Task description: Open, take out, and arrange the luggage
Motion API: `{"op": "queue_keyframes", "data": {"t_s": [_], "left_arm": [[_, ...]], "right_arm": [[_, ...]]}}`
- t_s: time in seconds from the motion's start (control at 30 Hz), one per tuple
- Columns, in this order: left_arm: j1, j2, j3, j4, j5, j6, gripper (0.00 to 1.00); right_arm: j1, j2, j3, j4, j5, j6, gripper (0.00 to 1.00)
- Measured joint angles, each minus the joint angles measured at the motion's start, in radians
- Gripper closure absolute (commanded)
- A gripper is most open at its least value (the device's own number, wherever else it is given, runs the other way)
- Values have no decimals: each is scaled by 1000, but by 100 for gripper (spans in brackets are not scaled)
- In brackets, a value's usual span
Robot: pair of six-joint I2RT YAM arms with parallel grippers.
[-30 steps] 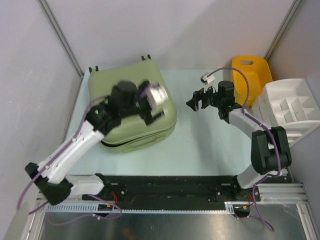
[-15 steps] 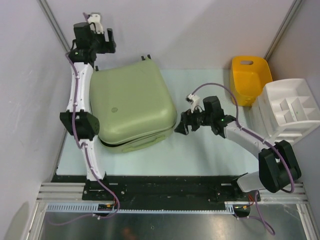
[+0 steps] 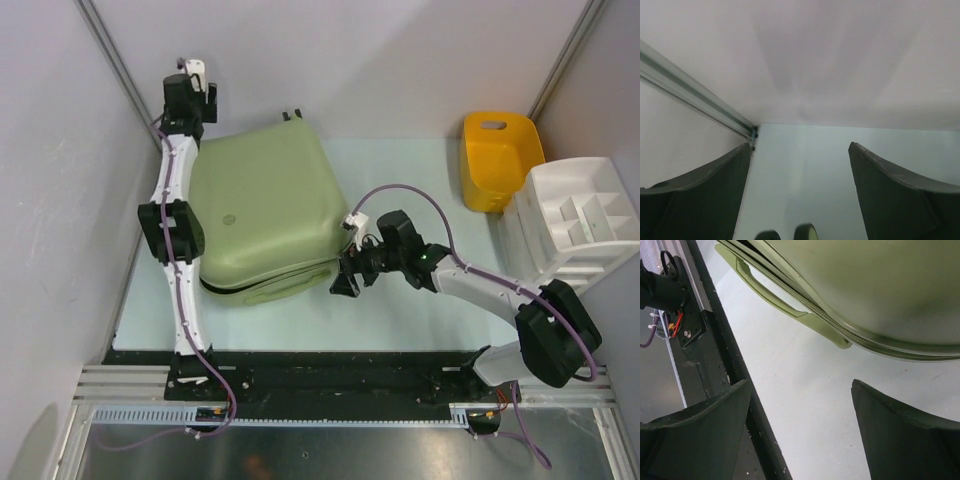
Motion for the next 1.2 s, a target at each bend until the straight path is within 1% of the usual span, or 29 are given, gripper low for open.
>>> {"op": "queue_keyframes", "data": {"t_s": [0.17, 0.3, 0.4, 0.5, 0.6, 0.63, 0.7, 0.73, 0.8, 0.9, 0.97, 1.07, 1.13, 1.2], "left_arm": [[-6, 44, -35, 112, -68, 198, 16], [-8, 48, -121, 175, -68, 365, 18], [-11, 0, -258, 203, -37, 447, 23], [-14, -127, -432, 256, -9, 500, 26], [-7, -246, -621, 341, 3, 539, 31], [-2, -285, -680, 358, 1, 551, 32], [11, -360, -785, 363, -4, 558, 32], [17, -403, -846, 370, -17, 562, 33], [25, -458, -919, 382, -33, 560, 33], [35, -554, -1018, 388, -82, 532, 34], [35, -580, -1028, 377, -102, 507, 32], [45, -637, -1028, 336, -111, 412, 29], [43, -694, -1030, 286, -80, 323, 26], [22, -749, -1041, 233, -34, 242, 24]], "right_arm": [[39, 3, -9, 6, 30, 0, 13], [74, 20, -16, 24, 57, 3, 12], [84, 39, -19, 50, 89, 14, 11], [64, 62, -19, 91, 142, 24, 11], [17, 90, -21, 133, 180, 31, 11], [-22, 100, -23, 143, 188, 32, 11], [-74, 131, -21, 173, 192, 26, 11], [-102, 151, -12, 175, 163, 20, 11], [-133, 182, 8, 172, 129, -3, 12], [-184, 267, 101, 140, 72, -39, 12], [-211, 344, 188, 114, 46, -52, 12], [-250, 492, 385, 74, 43, -68, 12], [-266, 604, 544, 78, 92, -76, 12], [-271, 722, 705, 123, 157, -79, 12]]}}
